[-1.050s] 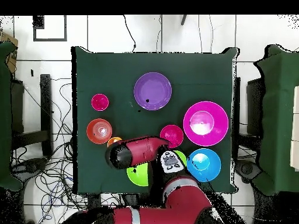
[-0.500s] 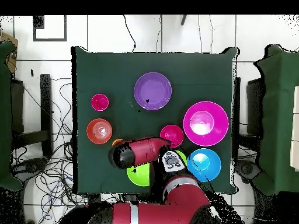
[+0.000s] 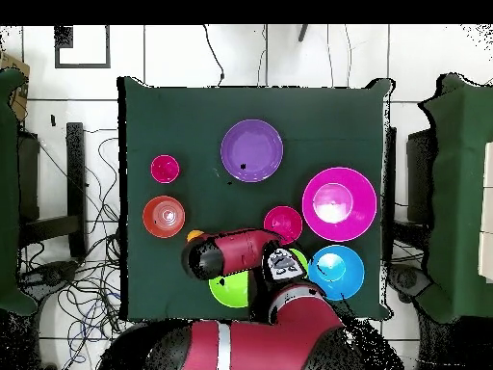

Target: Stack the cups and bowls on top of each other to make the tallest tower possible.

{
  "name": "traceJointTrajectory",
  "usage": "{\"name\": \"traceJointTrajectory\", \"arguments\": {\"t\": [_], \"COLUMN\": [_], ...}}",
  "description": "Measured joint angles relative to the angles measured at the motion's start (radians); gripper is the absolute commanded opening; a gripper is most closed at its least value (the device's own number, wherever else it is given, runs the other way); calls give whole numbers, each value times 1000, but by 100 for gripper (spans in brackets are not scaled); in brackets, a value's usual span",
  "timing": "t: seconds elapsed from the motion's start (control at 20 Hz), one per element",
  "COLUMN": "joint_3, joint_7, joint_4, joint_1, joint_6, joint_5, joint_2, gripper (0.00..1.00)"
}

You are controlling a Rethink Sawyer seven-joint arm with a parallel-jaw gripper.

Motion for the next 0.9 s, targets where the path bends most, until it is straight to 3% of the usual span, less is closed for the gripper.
{"name": "traceJointTrajectory", "arguments": {"t": [0.5, 0.9], "joint_3": [13, 59], "joint_7": [0, 0], "joint_4": [0, 15], "joint_1": [-2, -26], "joint_6": [0, 0], "joint_5": [0, 7], "joint_2": [-6, -55], "gripper": [100, 100]}}
